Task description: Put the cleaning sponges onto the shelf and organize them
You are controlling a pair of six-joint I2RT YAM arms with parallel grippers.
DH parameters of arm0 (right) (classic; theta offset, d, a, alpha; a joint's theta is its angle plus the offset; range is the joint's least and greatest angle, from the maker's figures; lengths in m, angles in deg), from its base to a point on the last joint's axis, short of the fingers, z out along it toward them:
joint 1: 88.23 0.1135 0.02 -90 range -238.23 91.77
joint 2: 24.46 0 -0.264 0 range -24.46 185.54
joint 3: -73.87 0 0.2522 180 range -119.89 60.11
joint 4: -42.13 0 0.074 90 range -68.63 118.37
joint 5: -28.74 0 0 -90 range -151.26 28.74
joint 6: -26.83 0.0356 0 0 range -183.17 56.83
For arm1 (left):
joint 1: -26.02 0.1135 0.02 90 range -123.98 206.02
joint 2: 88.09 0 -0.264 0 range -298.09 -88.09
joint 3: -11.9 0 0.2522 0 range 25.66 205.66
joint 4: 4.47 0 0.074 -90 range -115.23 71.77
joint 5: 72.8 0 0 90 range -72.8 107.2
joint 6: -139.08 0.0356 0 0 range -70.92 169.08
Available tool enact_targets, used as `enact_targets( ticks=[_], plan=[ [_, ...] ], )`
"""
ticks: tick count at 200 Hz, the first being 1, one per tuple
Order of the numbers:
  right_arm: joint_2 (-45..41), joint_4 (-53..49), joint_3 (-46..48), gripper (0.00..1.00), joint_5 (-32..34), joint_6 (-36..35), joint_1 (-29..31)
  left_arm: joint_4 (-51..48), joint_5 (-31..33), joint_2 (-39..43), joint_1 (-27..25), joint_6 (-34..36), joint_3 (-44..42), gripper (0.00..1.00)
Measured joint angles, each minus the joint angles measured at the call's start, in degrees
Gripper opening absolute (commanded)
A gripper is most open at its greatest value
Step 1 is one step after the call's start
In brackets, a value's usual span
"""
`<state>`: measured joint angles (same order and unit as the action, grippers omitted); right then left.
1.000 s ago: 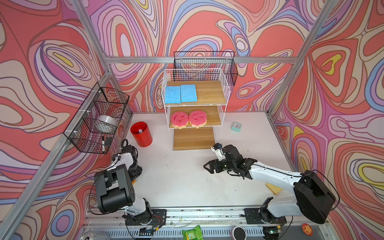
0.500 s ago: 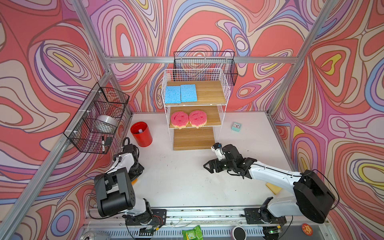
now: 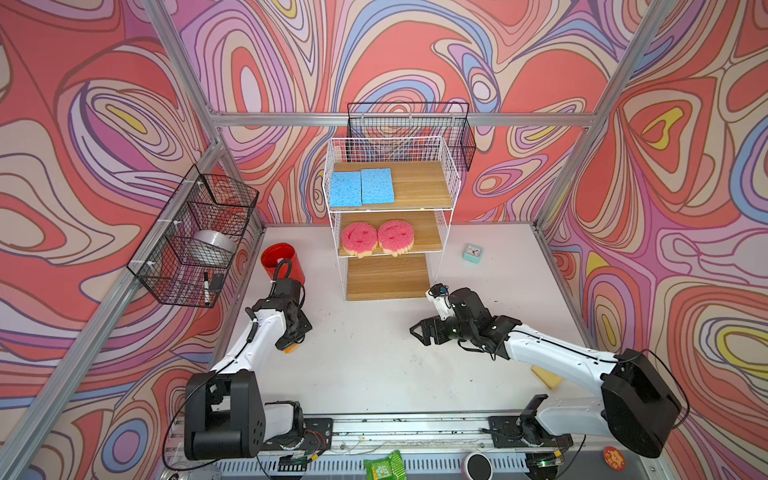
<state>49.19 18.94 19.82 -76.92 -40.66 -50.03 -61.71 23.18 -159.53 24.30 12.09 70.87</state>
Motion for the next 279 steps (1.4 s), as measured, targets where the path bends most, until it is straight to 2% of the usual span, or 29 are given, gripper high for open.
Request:
enact_targets(
  ticks=[51, 112, 122, 146, 159, 179, 214, 219, 230, 234, 237, 256, 279],
  plan=[
    [-5.88, -0.33, 2.12, 0.98, -2.62, 3.85, -1.29, -0.20, -0.57, 7.26, -12.87, -4.02, 0.00, 0.00],
    [-15.67, -2.80, 9.22, 0.98, -2.89, 8.39, -1.29, 3.17, 1.68, 1.16, -33.70, -11.30, -1.05, 0.01],
    [-17.53, -3.63, 9.68, 0.98, -2.38, 8.87, -1.29, 4.35, 2.03, -0.79, -36.63, -12.35, -1.05, 0.07],
    [-19.82, -5.25, 9.88, 0.98, -1.62, 9.88, -1.29, 7.08, 2.03, -6.62, -41.05, -14.05, -0.72, 0.40],
    [-20.26, -6.10, 9.88, 0.98, -0.94, 10.25, -1.29, 8.31, 2.03, -9.81, -42.49, -14.45, 0.22, 0.52],
    [-20.46, -8.20, 9.88, 0.98, 0.74, 10.43, -1.29, 9.97, 1.99, -12.72, -43.74, -14.53, 1.97, 0.61],
    [-20.39, -11.37, 9.84, 0.95, 3.08, 10.67, -1.29, 11.98, 1.99, -12.46, -44.06, -14.19, 3.91, 0.68],
    [-20.24, -11.52, 9.81, 0.95, 3.21, 10.75, -1.29, 12.00, 2.01, -11.89, -44.06, -14.03, 4.04, 0.79],
    [-19.80, -11.76, 9.75, 0.96, 3.37, 11.19, -1.27, 11.87, 2.10, -10.08, -44.06, -13.75, 4.15, 0.81],
    [-19.61, -11.76, 9.75, 0.97, 3.45, 11.26, -1.22, 11.80, 2.19, -9.20, -44.06, -13.62, 4.15, 0.95],
    [-19.50, -11.80, 9.75, 0.98, 3.56, 11.41, -1.14, 11.63, 2.25, -8.26, -44.06, -13.49, 4.15, 0.99],
    [-18.82, -12.37, 9.35, 0.98, 5.86, 12.07, 0.55, 10.51, 3.21, -1.73, -44.06, -12.92, 4.04, 1.00],
    [-16.87, -14.16, 6.34, 0.98, 12.85, 13.62, 7.82, 8.96, 5.31, 8.13, -44.06, -12.55, 1.79, 1.00]
  ],
)
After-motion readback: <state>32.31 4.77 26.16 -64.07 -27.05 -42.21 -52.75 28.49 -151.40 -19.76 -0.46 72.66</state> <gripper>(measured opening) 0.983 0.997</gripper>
